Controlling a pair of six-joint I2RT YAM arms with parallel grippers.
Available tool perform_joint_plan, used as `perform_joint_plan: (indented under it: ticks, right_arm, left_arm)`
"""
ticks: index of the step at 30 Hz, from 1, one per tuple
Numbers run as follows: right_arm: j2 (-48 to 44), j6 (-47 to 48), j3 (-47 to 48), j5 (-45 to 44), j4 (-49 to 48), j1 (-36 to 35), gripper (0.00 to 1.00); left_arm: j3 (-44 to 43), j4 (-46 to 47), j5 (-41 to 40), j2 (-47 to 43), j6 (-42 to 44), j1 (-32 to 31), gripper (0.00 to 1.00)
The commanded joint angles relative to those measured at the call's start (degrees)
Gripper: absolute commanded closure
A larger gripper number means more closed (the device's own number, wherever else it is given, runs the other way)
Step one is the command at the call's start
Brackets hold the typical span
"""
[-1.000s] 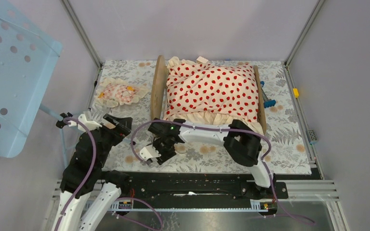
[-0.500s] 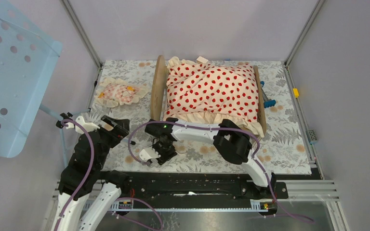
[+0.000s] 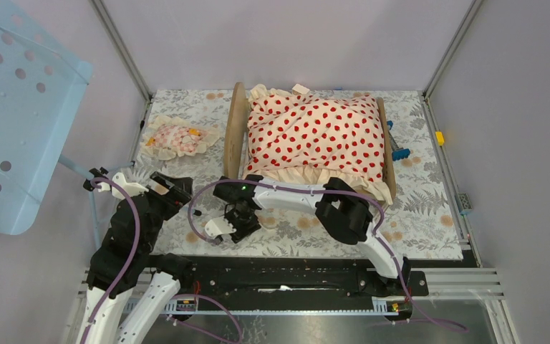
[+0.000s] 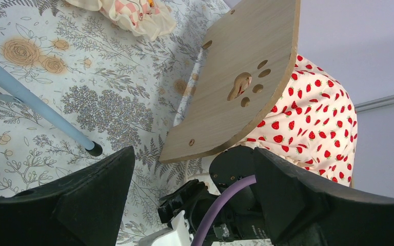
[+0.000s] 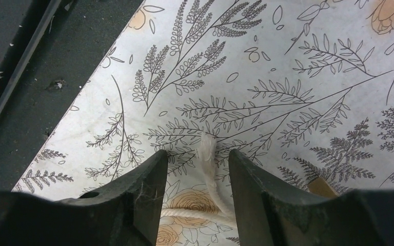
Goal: Set up the pet bed
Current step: Tie the ropes to the bed frame.
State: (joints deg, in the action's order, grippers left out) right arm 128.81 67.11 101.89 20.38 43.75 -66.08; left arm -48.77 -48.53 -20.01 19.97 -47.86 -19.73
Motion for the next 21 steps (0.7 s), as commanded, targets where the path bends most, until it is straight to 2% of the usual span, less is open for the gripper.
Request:
perform_joint_plan:
  ticks: [1,8,10,12,15,19,21]
  right_arm:
    - [2.4,-1.4,2.6,-1.9,2.1,0.3,0.47]
    - [4.6,-2.1,3.8,-3.1,4.1,-0.2,0.51]
    - [4.7,-2.6,3.4,-3.3,4.0,-0.3,0.58]
    - [4.3,-3.5,2.2,-3.1,3.0,-0.3,0.71]
    - [1.9,-5.9,-2.0,-2.3,-2.2,-0.3,0.88]
    - [-4.7,-11.7,-12.0,0.1,-15.0,-0.2,0.99]
    - [-8.1,-16.1,-16.8,1.6,-22.7,0.3,1.0]
  left_arm:
    - [-0.4,1.1,-0.6,-0.3,1.0,0.3,0.11]
    - [0.0,1.1,-0.6,-0.8,0.9,0.3,0.11]
    - [0.1,1.0,-0.6,-0.8,0.9,0.3,0.11]
    - [0.1,1.0,-0.6,-0.7,0.9,0.3,0.11]
    - [0.2,1.0,-0.6,-0.7,1.0,0.3,0.11]
    - [0.4,1.2,-0.8,-0.7,1.4,0.3,0.1]
    - [0.7,1.8,-0.6,-0.8,1.9,0.3,0.1]
